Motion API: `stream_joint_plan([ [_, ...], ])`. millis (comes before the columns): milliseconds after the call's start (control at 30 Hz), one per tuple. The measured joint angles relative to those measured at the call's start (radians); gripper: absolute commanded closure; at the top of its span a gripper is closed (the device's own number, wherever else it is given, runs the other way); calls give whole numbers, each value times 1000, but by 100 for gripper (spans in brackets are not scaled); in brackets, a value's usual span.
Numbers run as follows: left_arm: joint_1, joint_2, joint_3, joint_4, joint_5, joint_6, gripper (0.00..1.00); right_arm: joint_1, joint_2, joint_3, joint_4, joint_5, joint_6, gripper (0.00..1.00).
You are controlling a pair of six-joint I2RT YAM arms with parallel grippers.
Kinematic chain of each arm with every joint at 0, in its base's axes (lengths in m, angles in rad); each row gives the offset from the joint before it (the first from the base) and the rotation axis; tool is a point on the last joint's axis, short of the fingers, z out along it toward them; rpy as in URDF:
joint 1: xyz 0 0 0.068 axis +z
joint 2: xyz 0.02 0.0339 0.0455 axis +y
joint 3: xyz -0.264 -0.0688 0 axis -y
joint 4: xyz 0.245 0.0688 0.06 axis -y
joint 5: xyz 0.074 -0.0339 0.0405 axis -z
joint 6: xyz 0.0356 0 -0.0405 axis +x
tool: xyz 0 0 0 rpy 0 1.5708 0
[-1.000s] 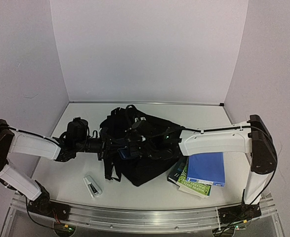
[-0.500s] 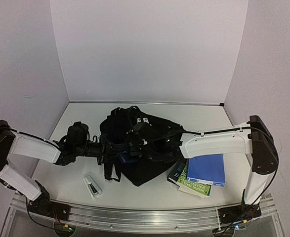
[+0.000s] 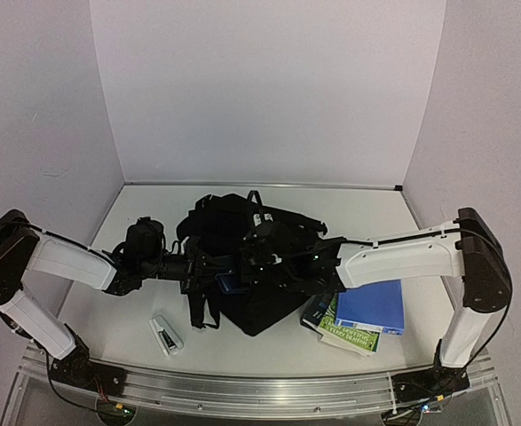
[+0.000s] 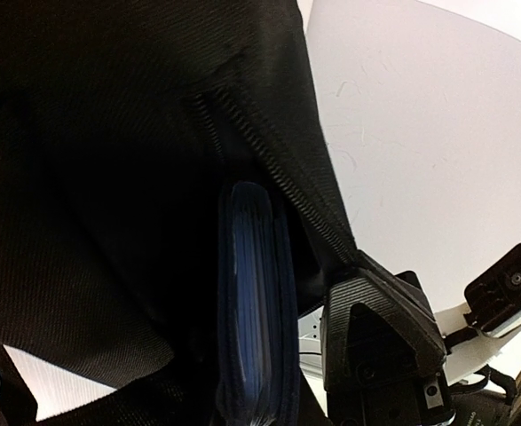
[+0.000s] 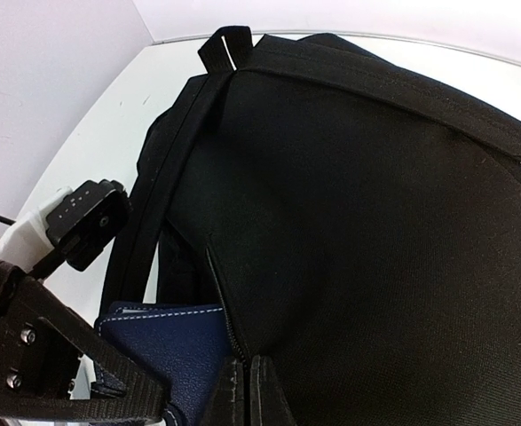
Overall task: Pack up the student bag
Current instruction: Place the personal item in the student bag.
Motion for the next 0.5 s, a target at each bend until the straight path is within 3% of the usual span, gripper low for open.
stream_joint_plan([
  [500, 10, 0, -9, 81, -28, 16, 100, -3, -23, -64, 96, -67, 17, 100],
])
